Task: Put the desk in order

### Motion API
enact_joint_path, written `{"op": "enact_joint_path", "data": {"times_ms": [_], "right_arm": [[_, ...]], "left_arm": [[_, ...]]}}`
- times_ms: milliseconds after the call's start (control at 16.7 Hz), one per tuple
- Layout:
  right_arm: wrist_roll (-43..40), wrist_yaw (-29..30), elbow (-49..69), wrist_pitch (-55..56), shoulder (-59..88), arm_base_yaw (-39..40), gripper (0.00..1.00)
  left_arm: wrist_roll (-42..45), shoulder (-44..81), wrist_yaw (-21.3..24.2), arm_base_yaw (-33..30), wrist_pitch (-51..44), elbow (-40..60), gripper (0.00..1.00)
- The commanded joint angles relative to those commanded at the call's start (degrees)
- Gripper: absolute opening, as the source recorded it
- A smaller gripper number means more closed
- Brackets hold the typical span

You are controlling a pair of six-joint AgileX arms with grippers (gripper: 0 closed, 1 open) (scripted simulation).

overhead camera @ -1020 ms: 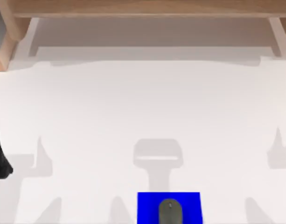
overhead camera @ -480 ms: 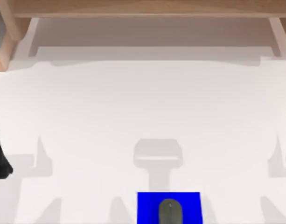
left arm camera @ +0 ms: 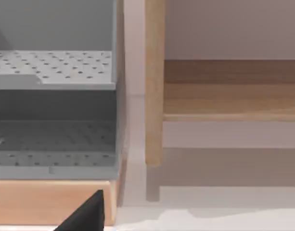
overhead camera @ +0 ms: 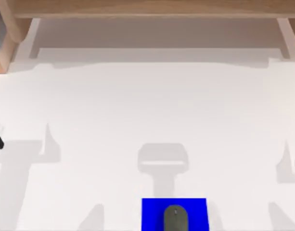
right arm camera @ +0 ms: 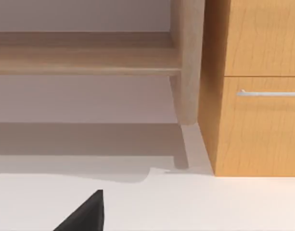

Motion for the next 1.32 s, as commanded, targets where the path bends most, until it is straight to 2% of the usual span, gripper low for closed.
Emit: {"op": "enact_joint_path", "data": {"times_ms": [840, 1080, 1320], "right_arm": [[0.0, 0.0, 0.0, 0.0, 0.0, 0.0, 1.0], [0.0, 0.0, 0.0, 0.0, 0.0, 0.0, 1.0], [0.0, 0.0, 0.0, 0.0, 0.0, 0.0, 1.0]], "left_arm": [[0.2, 67.82, -13.07, -14.49, -1.96, 70.75, 1.0], [0.4, 82.13, -15.92, -17.47, -2.53, 85.35, 1.0], [0.51, 89.83, -17.62, -19.07, -2.55, 94.1, 1.0]]}}
